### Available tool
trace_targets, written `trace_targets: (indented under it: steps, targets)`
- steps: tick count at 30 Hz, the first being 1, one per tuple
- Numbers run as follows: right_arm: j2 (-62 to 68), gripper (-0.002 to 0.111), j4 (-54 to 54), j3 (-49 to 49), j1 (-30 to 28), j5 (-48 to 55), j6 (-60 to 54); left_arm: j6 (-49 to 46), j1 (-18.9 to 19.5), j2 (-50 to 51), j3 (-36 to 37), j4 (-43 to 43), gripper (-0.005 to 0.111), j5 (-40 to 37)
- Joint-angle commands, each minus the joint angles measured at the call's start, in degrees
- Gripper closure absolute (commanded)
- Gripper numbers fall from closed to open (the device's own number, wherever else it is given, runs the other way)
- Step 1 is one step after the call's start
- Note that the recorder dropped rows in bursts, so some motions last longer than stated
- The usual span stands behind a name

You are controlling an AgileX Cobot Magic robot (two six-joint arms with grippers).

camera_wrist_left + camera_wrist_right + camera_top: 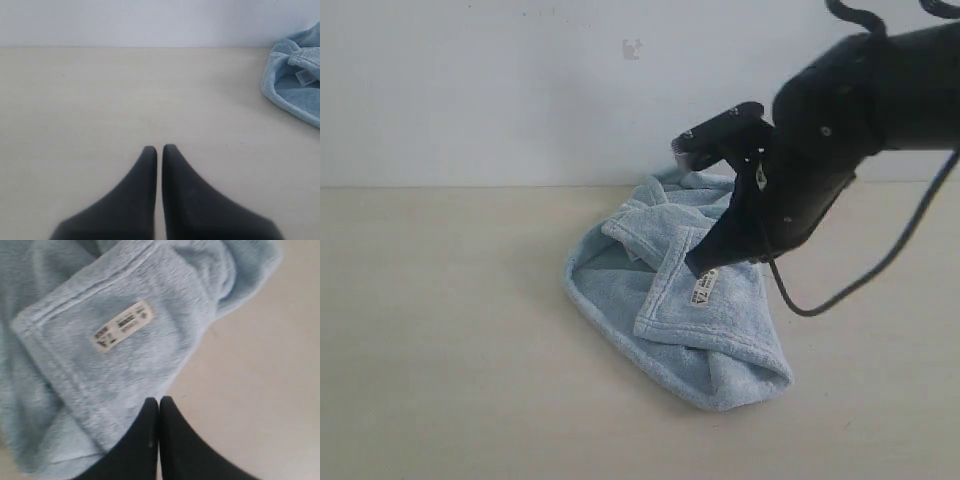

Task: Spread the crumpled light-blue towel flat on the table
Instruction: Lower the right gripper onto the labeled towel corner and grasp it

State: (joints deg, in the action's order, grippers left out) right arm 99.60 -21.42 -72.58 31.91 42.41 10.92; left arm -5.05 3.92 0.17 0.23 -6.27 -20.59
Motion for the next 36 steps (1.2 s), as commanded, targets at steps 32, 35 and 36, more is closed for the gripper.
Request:
trace_targets:
  steps: [32,35,36]
  targets:
    - [11.3,0.077,13.1,-4.1,0.7,-0.2,-9.9,0.0,0.0,-0.2,-0.2,0.1,0.103,0.8]
    - [11.7,0.077,13.6,-4.1,0.7,-2.7,-11.9,0.0,0.0,-0.2,-0.2,0.1,0.103,1.0]
    - [12.1,0.077,13.6,-4.1,0.7,-3.6,-12.6,0.0,0.0,-0.2,-0.2,0.1,0.103,1.0]
